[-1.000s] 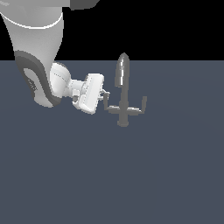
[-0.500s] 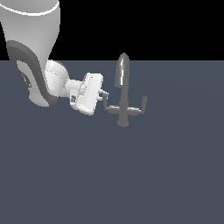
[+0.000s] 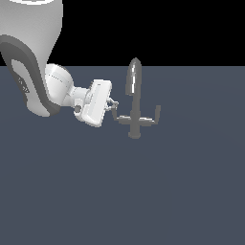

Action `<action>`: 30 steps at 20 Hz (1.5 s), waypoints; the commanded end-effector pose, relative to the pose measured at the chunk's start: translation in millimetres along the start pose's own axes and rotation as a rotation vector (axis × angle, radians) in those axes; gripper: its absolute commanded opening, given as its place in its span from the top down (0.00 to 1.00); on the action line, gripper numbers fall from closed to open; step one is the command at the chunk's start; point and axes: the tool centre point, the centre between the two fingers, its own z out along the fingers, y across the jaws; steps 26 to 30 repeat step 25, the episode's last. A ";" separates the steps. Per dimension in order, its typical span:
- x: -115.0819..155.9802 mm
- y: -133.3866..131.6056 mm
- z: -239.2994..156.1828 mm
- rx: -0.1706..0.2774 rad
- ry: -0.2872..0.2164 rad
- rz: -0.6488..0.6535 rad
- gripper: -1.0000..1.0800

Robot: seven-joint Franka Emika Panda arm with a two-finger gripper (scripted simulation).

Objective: Turn on the faucet by rotating a designated handle.

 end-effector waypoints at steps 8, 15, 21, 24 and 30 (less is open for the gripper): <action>12.9 26.1 -1.0 -0.001 0.004 -0.003 1.00; 21.9 43.0 -1.7 -0.001 0.005 -0.001 1.00; 9.2 65.7 1.5 -0.002 0.002 0.008 1.00; 2.1 87.9 4.1 -0.002 0.005 0.001 1.00; 2.1 87.9 4.1 -0.002 0.005 0.001 1.00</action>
